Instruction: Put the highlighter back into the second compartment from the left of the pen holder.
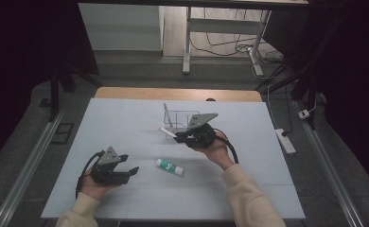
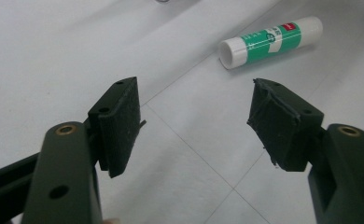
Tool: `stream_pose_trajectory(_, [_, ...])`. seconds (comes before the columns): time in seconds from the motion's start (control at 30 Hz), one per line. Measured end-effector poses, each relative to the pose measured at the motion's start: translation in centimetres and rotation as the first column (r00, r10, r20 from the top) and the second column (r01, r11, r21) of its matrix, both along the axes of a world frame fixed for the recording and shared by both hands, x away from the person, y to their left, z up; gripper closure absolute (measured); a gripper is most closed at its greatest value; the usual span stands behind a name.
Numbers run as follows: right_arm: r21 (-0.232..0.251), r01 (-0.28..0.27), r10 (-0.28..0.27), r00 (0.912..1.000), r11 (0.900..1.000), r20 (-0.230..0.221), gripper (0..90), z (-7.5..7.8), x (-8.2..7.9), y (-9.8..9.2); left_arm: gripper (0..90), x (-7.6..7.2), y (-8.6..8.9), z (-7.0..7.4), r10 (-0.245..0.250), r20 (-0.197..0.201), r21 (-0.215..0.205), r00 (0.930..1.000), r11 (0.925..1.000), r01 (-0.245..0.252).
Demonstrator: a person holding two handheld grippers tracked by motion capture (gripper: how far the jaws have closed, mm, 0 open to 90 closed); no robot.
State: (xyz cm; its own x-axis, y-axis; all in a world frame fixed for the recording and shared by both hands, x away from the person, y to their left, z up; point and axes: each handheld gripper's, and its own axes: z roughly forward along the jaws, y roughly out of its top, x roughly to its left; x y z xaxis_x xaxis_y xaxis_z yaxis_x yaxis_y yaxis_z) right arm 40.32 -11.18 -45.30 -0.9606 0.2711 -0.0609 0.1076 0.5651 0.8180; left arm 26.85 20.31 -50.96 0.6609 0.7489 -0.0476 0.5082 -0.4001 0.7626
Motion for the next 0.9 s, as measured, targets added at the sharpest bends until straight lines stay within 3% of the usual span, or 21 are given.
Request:
stream_pose_trajectory(0.47, [0.085, 0.039, -0.041, 0.9990, 0.996, 0.020, 78.3, 1.1, -0.1, -0.9, 33.6, 0.0, 0.0, 0.0, -0.001, 0.000, 0.002, 1.0000, 1.0000, 0.001])
stream_pose_trajectory(0.9, [0.161, 0.083, -0.092, 0.9947, 0.983, 0.046, 78.3, 2.1, 0.0, -1.8, 33.6, 0.0, 0.0, 0.0, 0.000, -0.001, 0.001, 1.0000, 1.0000, 0.000])
